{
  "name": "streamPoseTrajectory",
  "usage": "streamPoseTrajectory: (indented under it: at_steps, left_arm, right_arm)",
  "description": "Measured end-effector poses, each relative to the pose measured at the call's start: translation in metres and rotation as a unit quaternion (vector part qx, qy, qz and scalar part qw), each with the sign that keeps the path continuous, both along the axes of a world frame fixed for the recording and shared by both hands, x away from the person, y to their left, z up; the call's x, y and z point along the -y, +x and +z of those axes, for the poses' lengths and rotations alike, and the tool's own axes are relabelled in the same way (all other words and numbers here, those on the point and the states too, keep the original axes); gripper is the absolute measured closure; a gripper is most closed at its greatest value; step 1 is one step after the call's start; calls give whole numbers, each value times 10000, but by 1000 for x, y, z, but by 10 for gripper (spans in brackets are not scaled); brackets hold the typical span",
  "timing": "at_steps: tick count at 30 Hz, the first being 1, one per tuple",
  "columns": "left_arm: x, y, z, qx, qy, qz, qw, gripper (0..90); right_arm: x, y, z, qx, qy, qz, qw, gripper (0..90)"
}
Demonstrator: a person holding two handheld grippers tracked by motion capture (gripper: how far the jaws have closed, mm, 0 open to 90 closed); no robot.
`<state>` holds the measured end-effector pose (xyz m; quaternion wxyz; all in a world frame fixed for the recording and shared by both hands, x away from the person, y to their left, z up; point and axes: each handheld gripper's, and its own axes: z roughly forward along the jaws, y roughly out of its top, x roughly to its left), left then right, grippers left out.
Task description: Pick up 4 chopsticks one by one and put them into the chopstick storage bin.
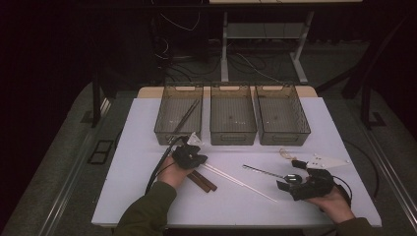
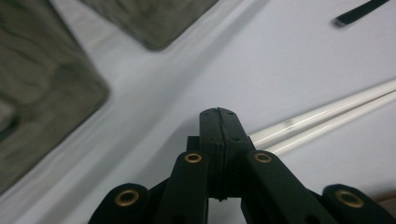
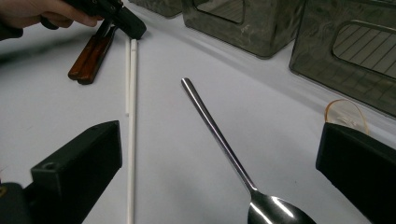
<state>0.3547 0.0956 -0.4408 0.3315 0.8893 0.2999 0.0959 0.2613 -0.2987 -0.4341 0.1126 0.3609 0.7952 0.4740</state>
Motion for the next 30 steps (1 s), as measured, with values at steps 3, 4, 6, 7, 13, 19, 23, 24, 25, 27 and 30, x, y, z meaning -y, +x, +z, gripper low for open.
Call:
streamPoseTrajectory:
  at_steps: [3,4,6,7,13,19,23,24,25,27,30]
  left_arm:
    - [-12,2,7,92,7,184,9998,895]
    - [-18,3,9,132,-11,293,9995,895]
    - [-31,6,13,196,-15,472,9987,895]
    - [-37,6,13,170,-54,612,9980,895]
    - [-63,13,15,198,16,989,9949,895]
    - [-70,15,14,225,158,1111,9934,895]
    - [-70,16,13,226,244,1165,9926,895]
    - [-70,16,12,243,270,1184,9923,895]
    - [-70,17,11,241,297,1187,9922,895]
    - [-71,18,11,229,296,1198,9921,895]
    - [-70,18,10,218,345,1211,9918,895]
  right_arm:
    - [0,0,0,-3,6,-6,10000,6]
    - [0,0,0,-3,6,-6,10000,6]
    - [0,0,0,-3,6,-4,10000,6]
    - [0,0,0,-5,5,-5,10000,6]
    - [0,0,0,-8,1,-4,10000,6]
    - [0,0,0,-6,3,-2,10000,6]
    - [0,0,0,-6,9,-5,10000,6]
    - [0,0,0,-5,9,-4,10000,6]
    - [0,0,0,-3,7,-4,10000,6]
    - [0,0,0,-4,7,-4,10000,6]
    - [0,0,0,-5,5,-3,10000,6]
